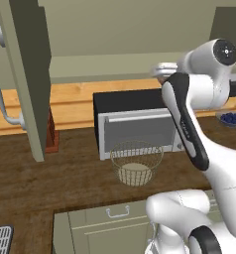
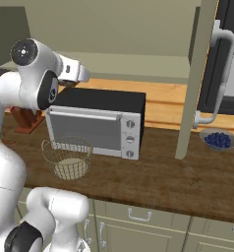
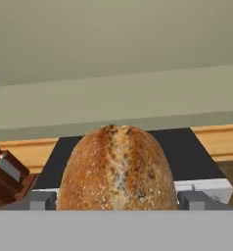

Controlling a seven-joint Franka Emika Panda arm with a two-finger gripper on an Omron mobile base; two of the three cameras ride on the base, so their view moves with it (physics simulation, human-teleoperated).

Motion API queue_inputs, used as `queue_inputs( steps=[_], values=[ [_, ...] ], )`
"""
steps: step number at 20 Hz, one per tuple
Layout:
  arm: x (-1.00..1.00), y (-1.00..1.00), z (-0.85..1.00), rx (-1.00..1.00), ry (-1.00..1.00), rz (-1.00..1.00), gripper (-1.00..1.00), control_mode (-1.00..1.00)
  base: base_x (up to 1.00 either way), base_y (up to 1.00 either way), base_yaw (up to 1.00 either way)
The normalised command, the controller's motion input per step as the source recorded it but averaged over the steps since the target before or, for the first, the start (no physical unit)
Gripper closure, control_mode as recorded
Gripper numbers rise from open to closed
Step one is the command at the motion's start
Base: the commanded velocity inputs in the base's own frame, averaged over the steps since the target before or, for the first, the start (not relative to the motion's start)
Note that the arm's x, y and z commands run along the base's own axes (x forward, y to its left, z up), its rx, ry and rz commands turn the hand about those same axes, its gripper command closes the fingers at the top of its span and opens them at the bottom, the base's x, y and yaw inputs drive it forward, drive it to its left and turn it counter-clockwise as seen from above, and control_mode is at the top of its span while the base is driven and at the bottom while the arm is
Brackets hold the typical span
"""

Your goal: Open the cabinet, pick up the bread from the cabinet and place it in the basket. Then move the basket to the dining counter.

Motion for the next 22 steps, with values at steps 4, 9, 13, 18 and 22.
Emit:
queue_inputs(
  steps=[4,9,13,18,22],
  values=[
    [-1.00,0.56,-0.47,-0.01,0.31,0.12,1.00,-1.00,0.00,0.00,0.00],
    [-0.77,0.55,-0.95,-0.08,0.47,0.09,1.00,-1.00,0.00,0.00,0.00],
    [0.05,0.19,-1.00,-0.03,0.47,0.00,1.00,-1.00,0.00,0.00,0.00],
    [0.35,0.04,-1.00,-0.06,0.30,0.00,1.00,-1.00,0.00,0.00,0.00],
    [0.61,0.00,-0.87,-0.04,0.29,0.00,1.00,-1.00,0.00,0.00,0.00]
  ],
)
